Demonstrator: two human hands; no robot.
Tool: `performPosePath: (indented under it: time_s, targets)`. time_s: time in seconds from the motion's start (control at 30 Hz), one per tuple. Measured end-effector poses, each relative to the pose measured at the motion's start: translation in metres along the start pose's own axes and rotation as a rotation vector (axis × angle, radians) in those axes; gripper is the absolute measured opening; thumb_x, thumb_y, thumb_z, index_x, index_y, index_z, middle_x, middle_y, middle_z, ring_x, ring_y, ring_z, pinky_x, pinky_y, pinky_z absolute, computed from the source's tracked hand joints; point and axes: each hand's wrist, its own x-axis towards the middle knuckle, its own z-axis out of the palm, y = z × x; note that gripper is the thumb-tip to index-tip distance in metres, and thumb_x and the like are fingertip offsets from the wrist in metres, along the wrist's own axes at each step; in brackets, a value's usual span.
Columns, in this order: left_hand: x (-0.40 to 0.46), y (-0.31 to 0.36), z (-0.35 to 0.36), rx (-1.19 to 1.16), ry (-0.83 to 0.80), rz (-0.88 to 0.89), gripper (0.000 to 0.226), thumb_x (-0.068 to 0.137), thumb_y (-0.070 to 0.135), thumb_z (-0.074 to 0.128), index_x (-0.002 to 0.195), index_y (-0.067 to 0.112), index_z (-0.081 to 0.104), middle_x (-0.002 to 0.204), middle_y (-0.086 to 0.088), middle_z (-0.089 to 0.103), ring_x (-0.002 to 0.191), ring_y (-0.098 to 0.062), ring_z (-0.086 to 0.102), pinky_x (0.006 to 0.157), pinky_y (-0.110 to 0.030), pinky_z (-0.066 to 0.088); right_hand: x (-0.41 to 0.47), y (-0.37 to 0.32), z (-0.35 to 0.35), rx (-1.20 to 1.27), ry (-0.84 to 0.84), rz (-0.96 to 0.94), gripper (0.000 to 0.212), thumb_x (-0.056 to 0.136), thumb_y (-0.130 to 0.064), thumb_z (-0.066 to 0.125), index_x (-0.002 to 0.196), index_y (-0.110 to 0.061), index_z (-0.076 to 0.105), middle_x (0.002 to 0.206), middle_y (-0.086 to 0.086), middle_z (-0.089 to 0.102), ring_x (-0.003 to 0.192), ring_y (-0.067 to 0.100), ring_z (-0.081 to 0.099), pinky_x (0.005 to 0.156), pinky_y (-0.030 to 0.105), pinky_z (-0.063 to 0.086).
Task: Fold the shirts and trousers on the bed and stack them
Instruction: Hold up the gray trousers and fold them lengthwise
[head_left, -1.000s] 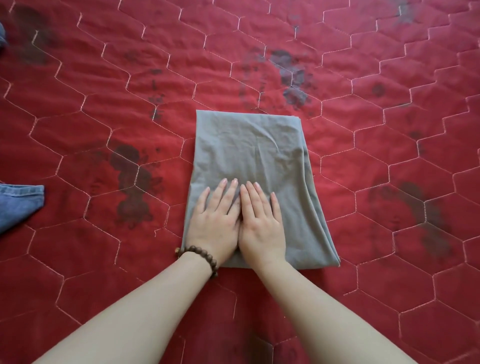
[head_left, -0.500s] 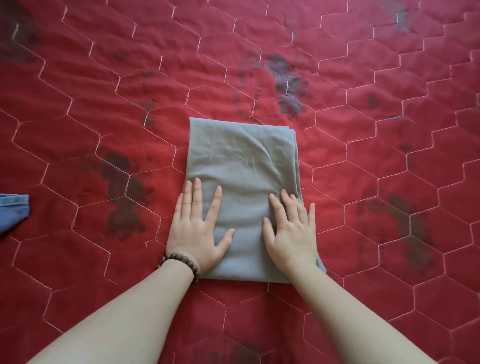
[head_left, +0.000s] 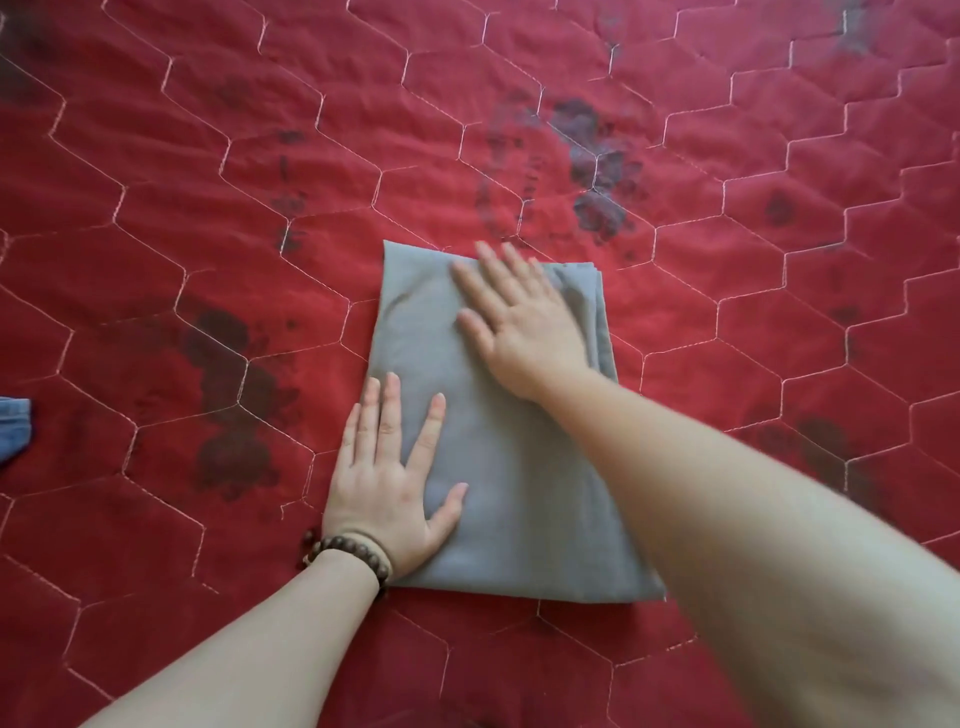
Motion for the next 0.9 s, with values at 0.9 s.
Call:
performPosePath:
  time_s: [0.9]
  targets:
    - [-0.001, 0.001, -0.002, 0.007, 0.001, -0.003, 0.084, 0.081, 0.059, 0.038, 0.151, 0.014, 0.025, 0.155, -0.030, 0.011, 0.145, -0.043, 0.011, 0.115, -0.054, 0.021, -0.117, -0.060, 0.011, 0.048, 0.205, -0.087, 0.052, 0.099, -0.034, 0.035, 0.147, -0.015, 0.038, 0.156, 0.006, 0.029, 0.146, 0.024, 0.023, 0.116, 0.060, 0.013]
